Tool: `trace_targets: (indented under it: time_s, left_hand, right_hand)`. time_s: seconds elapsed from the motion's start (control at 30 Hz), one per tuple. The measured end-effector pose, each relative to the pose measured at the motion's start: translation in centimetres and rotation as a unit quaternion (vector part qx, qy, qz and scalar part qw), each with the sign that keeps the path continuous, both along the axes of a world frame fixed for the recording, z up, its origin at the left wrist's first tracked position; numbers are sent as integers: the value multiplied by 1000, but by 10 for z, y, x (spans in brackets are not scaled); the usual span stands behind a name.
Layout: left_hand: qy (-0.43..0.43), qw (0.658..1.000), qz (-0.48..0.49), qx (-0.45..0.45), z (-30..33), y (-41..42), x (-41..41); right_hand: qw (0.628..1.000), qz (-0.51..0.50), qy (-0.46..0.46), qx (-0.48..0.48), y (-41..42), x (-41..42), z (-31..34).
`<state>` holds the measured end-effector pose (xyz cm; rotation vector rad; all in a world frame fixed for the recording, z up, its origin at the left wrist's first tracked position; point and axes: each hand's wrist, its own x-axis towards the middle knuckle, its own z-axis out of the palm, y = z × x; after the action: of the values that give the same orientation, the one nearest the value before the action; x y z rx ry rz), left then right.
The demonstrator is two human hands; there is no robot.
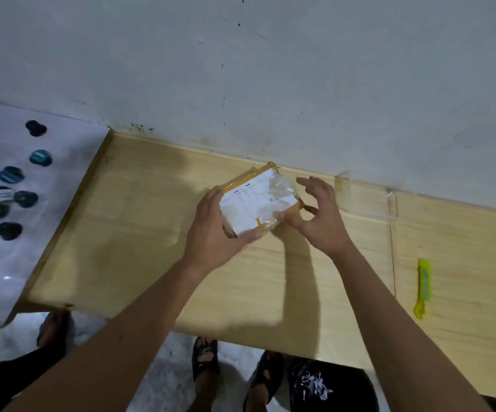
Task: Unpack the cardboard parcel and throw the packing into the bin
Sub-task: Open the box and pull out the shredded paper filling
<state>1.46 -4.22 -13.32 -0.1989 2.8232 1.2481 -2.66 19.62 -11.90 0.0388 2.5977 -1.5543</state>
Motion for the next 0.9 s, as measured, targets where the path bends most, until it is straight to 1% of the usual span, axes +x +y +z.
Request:
trace_targets:
  time_s: [0.07,0.1,0.2,0.3,0.47,0.6,0.67,0.9]
  left_hand:
    - [-18,1000,-14,-9,-6,1,6]
    - [-24,1000,-14,-6,-7,0,6]
    - [-35,999,-8,19,-11,-6,6]
    - [-28,999,-26,33,-12,-14,5]
    - [-13,996,-85,8,-14,-27,-2]
    - [-5,994,-112,-5,-15,-28,-5]
    - [-7,993,-118,-2,-12,-28,-6]
    - [-33,992,-120,-25,-15,-29,-7]
  right_hand:
    - [996,88,-8,25,7,-10,-4]
    - [992,116,5,42,9,-13,-6]
    - [982,143,83,95,14,-17,-13]
    - [977,145,112,110,19,-15,-15]
    - [976,130,148,95,21,-13,-4]
    - [965,107,217,104,19,-27,12]
    - [960,98,238,108,16,-37,21]
    - [966,41,246,70,-1,-75,31]
